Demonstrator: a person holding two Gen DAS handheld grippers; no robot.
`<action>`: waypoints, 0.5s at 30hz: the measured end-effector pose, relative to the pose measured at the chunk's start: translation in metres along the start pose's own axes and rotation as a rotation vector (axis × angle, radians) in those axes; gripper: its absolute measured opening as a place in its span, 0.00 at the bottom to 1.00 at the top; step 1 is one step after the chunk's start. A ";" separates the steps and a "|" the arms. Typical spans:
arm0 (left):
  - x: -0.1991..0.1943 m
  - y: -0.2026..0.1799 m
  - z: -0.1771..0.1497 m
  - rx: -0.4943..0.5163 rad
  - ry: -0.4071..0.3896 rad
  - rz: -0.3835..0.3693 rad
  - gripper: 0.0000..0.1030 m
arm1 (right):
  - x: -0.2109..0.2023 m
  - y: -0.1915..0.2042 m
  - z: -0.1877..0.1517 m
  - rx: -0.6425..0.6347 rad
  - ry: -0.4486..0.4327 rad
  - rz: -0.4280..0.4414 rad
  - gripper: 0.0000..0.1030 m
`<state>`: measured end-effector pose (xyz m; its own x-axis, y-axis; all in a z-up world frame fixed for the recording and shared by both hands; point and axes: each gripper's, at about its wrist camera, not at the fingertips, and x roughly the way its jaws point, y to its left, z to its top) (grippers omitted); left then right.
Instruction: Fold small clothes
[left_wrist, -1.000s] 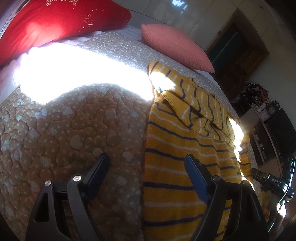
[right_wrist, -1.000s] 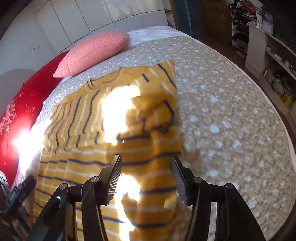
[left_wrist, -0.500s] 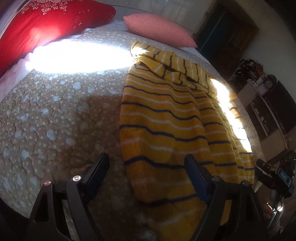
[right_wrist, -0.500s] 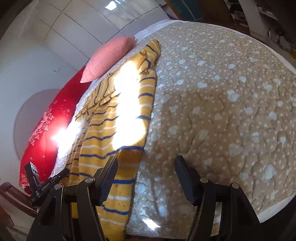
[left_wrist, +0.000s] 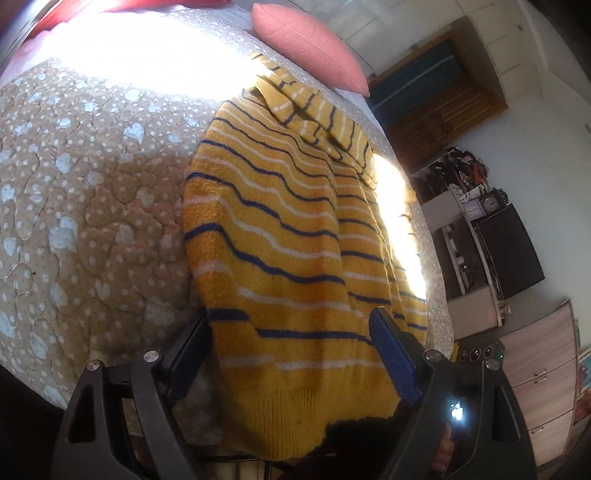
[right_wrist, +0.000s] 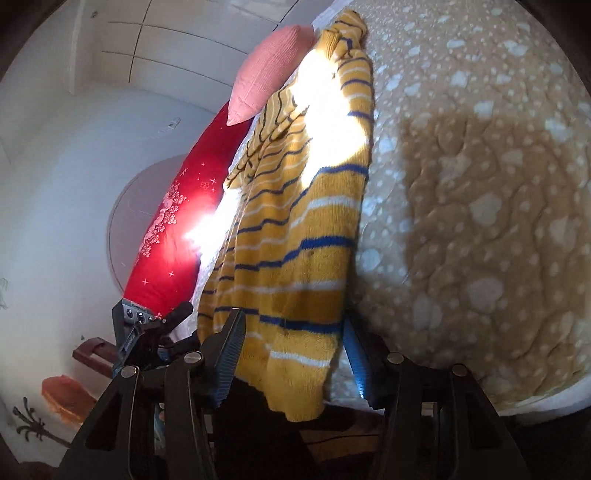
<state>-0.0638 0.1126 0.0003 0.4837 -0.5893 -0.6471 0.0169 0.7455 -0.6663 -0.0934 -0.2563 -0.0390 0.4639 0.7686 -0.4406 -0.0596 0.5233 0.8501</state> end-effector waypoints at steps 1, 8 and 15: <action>0.001 0.002 0.002 -0.017 0.000 -0.021 0.86 | 0.005 0.004 -0.001 -0.009 0.007 0.006 0.57; 0.006 -0.012 0.000 -0.023 0.019 -0.013 0.75 | 0.042 0.022 -0.005 0.000 0.047 0.043 0.56; 0.015 0.008 0.005 -0.164 0.078 0.081 0.07 | 0.046 0.024 0.000 -0.017 0.060 -0.077 0.15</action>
<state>-0.0516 0.1112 -0.0130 0.4084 -0.5566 -0.7234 -0.1649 0.7345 -0.6583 -0.0735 -0.2082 -0.0394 0.4139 0.7462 -0.5215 -0.0410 0.5876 0.8081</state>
